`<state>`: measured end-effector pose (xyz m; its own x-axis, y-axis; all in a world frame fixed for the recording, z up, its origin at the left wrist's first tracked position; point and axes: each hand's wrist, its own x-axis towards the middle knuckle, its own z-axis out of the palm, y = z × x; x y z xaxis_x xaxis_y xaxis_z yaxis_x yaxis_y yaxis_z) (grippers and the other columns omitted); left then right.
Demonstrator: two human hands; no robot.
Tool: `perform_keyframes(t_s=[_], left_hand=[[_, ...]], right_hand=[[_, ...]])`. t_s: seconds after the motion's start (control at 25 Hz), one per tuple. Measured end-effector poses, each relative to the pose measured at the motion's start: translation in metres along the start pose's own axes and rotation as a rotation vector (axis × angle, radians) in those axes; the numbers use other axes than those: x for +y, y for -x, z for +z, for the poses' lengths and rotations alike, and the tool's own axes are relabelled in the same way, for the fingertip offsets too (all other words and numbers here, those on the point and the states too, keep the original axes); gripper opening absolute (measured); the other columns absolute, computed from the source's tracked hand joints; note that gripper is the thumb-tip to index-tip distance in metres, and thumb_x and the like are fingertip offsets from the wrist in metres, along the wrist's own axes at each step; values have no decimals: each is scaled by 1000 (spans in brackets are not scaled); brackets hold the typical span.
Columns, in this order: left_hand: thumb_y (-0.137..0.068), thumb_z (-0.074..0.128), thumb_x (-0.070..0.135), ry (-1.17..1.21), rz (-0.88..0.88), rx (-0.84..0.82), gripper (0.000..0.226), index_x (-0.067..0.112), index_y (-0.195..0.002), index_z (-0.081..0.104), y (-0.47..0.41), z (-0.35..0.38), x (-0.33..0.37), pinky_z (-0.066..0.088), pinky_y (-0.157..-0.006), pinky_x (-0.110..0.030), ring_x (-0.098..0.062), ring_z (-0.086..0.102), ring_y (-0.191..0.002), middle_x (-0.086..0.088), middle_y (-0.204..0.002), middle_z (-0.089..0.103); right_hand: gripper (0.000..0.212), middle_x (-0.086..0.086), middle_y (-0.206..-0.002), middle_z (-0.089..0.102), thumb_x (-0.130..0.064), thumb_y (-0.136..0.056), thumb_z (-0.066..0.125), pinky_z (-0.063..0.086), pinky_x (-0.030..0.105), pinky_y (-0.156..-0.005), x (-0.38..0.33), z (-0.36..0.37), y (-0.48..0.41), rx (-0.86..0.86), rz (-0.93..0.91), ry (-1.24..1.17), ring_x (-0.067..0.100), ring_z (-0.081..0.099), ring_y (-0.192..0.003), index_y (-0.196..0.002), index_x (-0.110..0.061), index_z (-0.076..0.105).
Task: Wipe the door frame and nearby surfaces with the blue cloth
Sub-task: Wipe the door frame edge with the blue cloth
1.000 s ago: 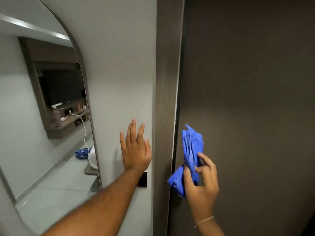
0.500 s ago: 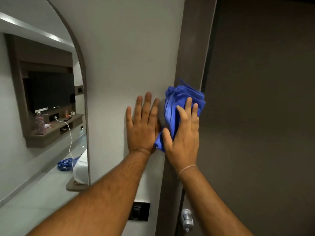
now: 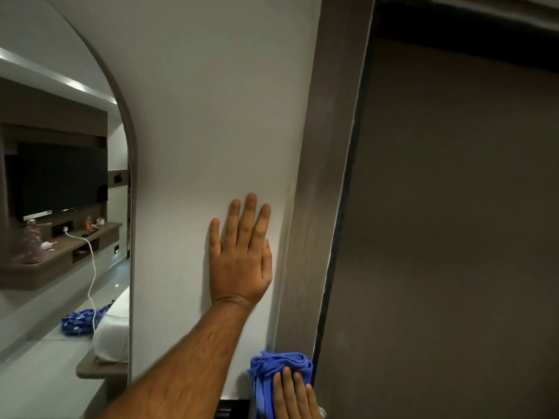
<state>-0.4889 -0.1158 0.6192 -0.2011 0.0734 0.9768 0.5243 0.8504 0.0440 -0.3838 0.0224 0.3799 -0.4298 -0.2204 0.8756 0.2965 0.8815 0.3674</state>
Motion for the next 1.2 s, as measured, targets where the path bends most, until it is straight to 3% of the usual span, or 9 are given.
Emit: perform_keyframes(t_s=[0.12, 0.2, 0.32, 0.56, 0.76, 0.92, 1.04, 1.2], left_hand=[[-109, 33, 34, -16, 1, -5, 70, 23, -174, 10, 1, 0, -1, 3, -136, -56, -29, 4, -169, -4, -185, 0], [-109, 34, 34, -41, 15, 12, 71, 22, -174, 10, 1, 0, -2, 3, -136, -55, -29, 5, -169, -4, -184, 1], [-103, 42, 38, -33, 29, 13, 80, 20, -174, 9, 2, 2, -3, 4, -135, -56, -30, 6, -169, -5, -184, 2], [-105, 35, 32, 10, 20, 53, 70, 23, -173, 21, 0, 2, -1, 8, -134, -56, -29, 15, -168, -3, -184, 12], [-109, 28, 35, 1, 5, 18, 66, 23, -173, 19, -1, 2, -2, 5, -135, -56, -31, 13, -168, -4, -184, 11], [-112, 17, 38, 21, -4, 7, 64, 23, -174, 17, 1, 2, -2, 4, -135, -55, -30, 13, -168, -4, -184, 10], [-112, 19, 37, 37, -2, 16, 63, 24, -174, 17, 0, 3, -1, 3, -135, -55, -29, 11, -169, -3, -184, 9], [-111, 28, 32, 43, -20, 22, 64, 25, -174, 16, -1, -6, 3, 5, -135, -55, -27, 10, -169, -3, -183, 14]], right_hand=[[68, 13, -179, -8, -43, -113, 14, 0, 44, -133, 8, -16, -49, 7, 49, -156, 32, -9, -167, -169, -7, -2], [80, 6, -180, -6, -54, -107, 28, 0, 40, -133, 24, -29, -100, 47, 165, -284, 25, -7, -168, -170, -13, 1], [93, 4, -180, 1, -59, -98, 45, -2, 38, -135, 66, -51, -189, 73, 169, -344, 22, -3, -168, -171, -17, 6], [89, -2, -180, -7, -60, -104, 43, 2, 40, -135, 159, -109, -379, 154, 89, -451, 18, -7, -168, -171, -22, 0], [81, 13, -179, 7, -56, -109, 39, 9, 46, -136, 223, -150, -497, 247, 151, -424, 31, 6, -167, -170, -10, 13], [74, 15, -178, 12, -51, -111, 37, 10, 47, -136, 222, -148, -497, 260, 104, -382, 35, 8, -167, -169, -11, 18], [70, 8, -180, 8, -50, -111, 36, 5, 44, -135, 200, -127, -435, 195, -46, -338, 29, 5, -168, -171, -19, 16], [67, 9, -178, 19, -45, -109, 43, 17, 48, -135, 168, -94, -325, 150, -201, -310, 28, 13, -167, -169, -18, 26]])
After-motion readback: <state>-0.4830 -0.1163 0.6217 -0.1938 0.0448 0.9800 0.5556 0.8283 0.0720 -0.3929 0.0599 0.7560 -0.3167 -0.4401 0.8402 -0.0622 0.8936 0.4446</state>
